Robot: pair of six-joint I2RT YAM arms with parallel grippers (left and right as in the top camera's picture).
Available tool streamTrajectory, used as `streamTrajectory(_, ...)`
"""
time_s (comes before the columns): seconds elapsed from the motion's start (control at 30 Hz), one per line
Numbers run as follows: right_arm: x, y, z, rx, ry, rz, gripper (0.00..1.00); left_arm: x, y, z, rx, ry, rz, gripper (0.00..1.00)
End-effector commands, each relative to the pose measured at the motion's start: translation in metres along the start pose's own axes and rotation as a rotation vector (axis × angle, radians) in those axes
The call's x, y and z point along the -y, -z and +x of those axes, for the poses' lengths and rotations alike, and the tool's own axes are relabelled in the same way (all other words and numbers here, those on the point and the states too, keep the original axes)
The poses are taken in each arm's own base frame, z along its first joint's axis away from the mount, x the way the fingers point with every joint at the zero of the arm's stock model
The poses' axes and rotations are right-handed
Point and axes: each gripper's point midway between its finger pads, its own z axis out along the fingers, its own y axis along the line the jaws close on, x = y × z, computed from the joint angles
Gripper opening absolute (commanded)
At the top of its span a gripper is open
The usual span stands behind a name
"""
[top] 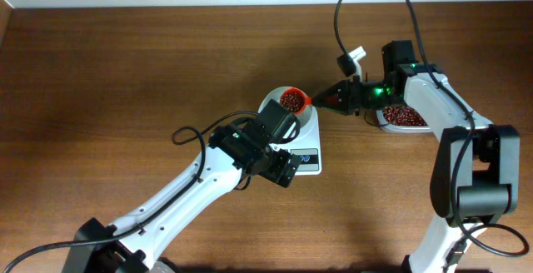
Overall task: Scoop item into bowl and weigh 50g on scale
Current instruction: 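Carry the red scoop with the right gripper over the white bowl, then tilt the red scoop with the right gripper to pour beans into bowl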
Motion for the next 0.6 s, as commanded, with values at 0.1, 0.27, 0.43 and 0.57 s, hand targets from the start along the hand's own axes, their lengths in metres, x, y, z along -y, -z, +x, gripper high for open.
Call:
streamTrajectory(0.1,0.022,-0.014,-0.001,-0.033,0.052,0.166,0.04,0.000,0.002,-0.007,0.015,0.011,-0.007,0.99)
streamTrajectory(0.27,-0.004,-0.014,-0.016,-0.021,0.141,0.177,0.04,0.000,0.002,-0.007,0.015,0.011,-0.007,0.99)
streamTrajectory(0.43,-0.010,-0.010,-0.028,-0.003,0.208,0.282,0.04,0.000,0.002,-0.007,0.015,0.011,-0.007,0.99)
streamTrajectory(0.57,-0.003,-0.009,-0.027,-0.015,0.263,0.346,0.04,0.000,0.002,-0.007,0.015,0.011,-0.007,0.99)
